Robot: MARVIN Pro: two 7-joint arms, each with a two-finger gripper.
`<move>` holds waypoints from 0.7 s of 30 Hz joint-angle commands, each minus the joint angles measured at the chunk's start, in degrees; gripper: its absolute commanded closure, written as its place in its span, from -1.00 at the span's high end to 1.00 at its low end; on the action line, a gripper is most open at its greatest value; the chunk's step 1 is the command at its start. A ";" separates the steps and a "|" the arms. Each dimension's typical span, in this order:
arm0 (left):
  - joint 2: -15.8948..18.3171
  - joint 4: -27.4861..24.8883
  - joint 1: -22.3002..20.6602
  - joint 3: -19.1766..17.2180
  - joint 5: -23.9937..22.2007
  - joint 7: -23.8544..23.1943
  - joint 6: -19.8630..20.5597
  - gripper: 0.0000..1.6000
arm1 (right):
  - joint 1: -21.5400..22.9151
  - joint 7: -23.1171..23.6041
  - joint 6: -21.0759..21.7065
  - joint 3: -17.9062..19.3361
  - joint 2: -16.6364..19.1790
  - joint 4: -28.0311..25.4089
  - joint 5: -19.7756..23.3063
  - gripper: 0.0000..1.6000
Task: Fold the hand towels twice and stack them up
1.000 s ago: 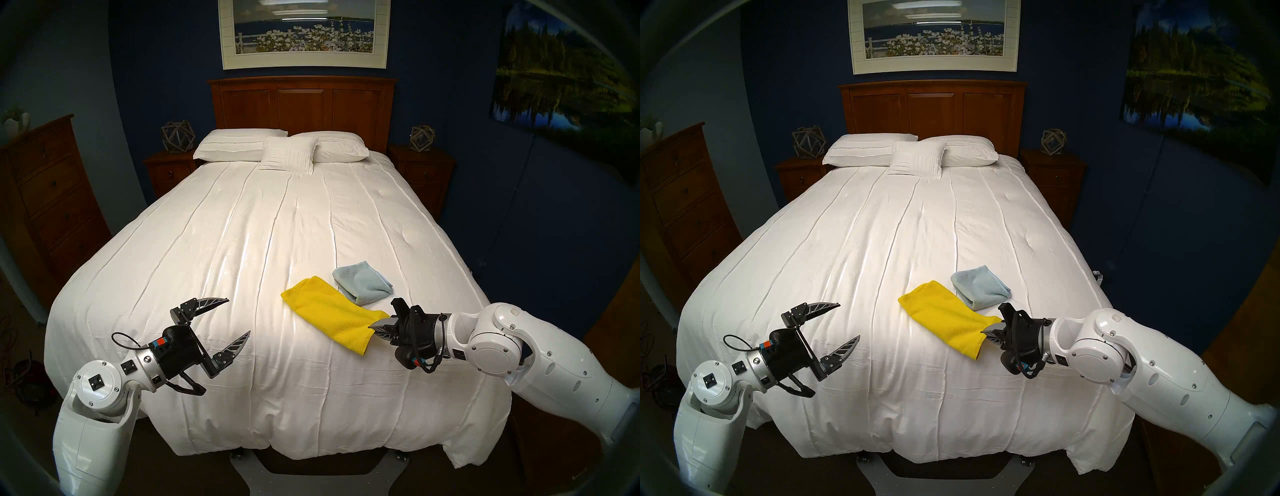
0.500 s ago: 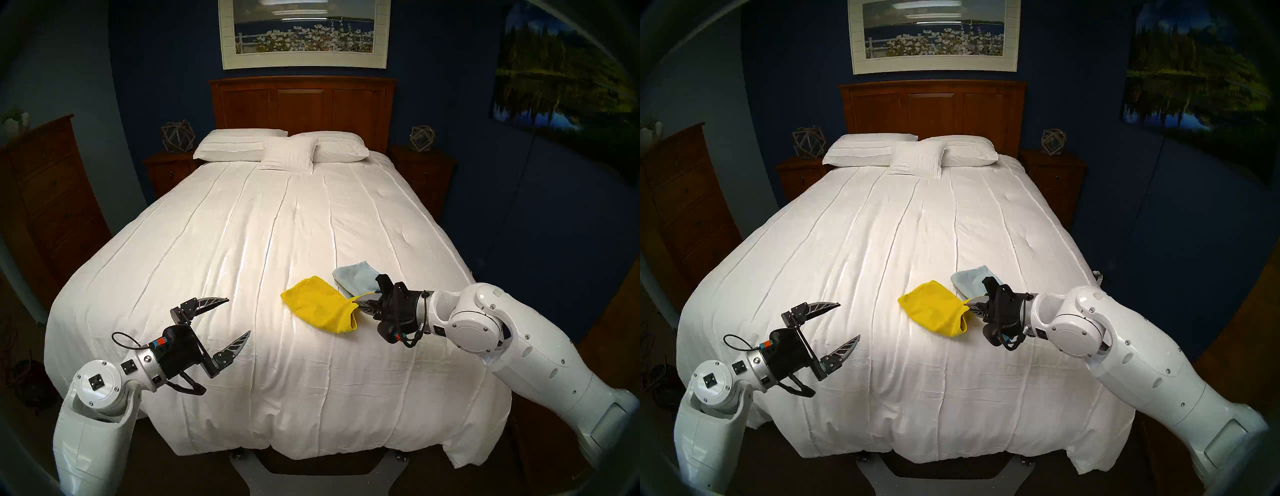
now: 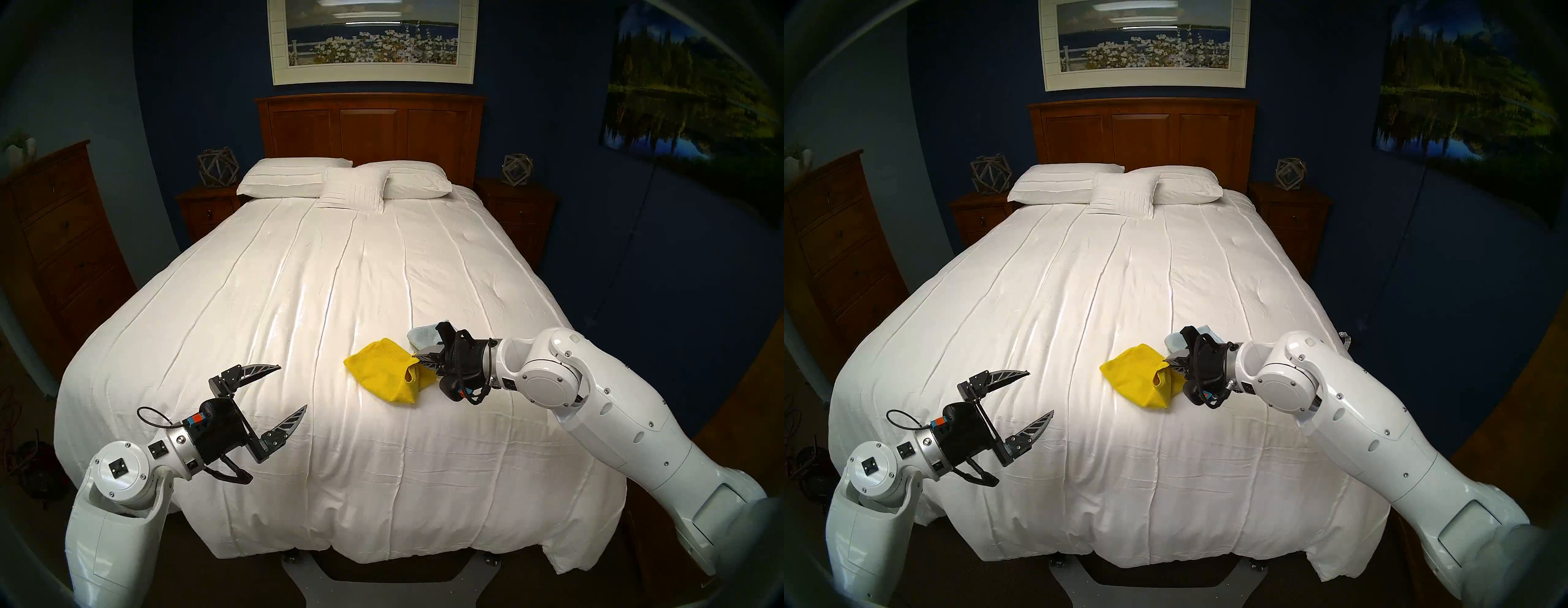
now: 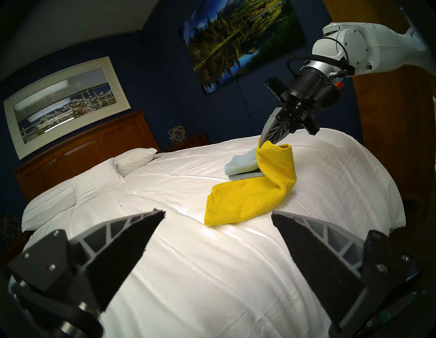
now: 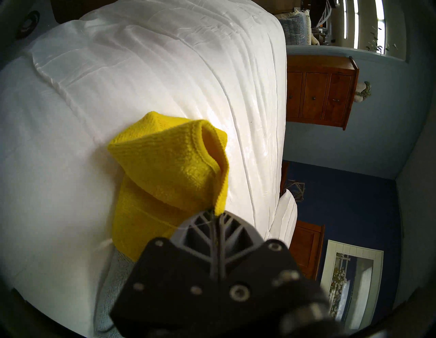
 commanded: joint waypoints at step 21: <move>-0.04 -0.61 -0.25 -0.21 -0.02 -0.16 -0.14 1.00 | 17.02 -0.13 -1.68 -8.85 -18.14 18.48 -3.79 -1.00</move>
